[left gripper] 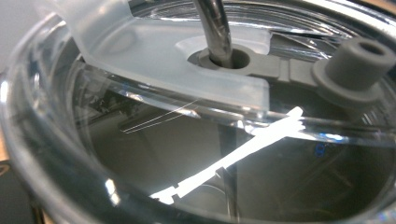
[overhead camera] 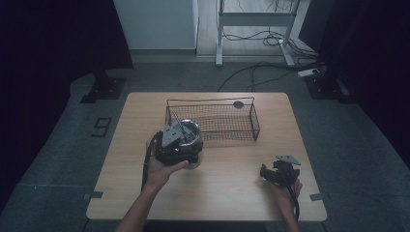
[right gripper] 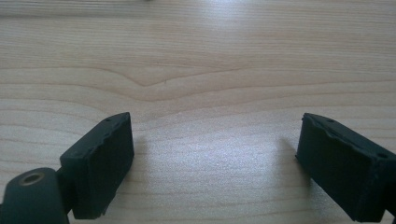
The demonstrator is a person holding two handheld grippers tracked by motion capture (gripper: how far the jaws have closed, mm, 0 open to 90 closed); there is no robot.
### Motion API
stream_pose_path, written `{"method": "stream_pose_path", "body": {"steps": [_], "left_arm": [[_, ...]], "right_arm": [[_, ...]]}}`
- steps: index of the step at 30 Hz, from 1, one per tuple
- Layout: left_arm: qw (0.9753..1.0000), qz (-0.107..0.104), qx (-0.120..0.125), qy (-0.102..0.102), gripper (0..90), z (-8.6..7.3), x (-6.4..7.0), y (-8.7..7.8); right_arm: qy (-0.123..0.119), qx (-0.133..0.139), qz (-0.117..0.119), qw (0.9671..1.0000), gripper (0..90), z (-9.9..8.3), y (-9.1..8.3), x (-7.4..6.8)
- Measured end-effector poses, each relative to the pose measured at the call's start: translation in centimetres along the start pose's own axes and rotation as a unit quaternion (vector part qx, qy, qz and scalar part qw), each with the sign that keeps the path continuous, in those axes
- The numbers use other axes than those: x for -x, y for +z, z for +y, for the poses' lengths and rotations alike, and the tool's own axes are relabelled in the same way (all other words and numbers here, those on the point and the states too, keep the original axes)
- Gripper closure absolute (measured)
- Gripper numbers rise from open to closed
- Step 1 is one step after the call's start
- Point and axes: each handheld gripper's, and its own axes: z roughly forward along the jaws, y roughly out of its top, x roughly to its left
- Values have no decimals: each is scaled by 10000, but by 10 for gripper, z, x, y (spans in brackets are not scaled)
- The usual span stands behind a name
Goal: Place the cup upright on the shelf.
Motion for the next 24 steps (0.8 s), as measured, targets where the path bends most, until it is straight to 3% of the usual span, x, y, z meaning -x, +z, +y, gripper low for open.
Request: {"method": "stream_pose_path", "body": {"steps": [13, 24], "left_arm": [[9995, 303, -48, 38, 40, 22, -3, 14], [9996, 264, 4, 24, 40, 37, -6, 19]], "right_arm": [[-40, 0, 30, 10000, 113, 0, 0, 0], [-38, 0, 31, 10000, 113, 0, 0, 0]]}}
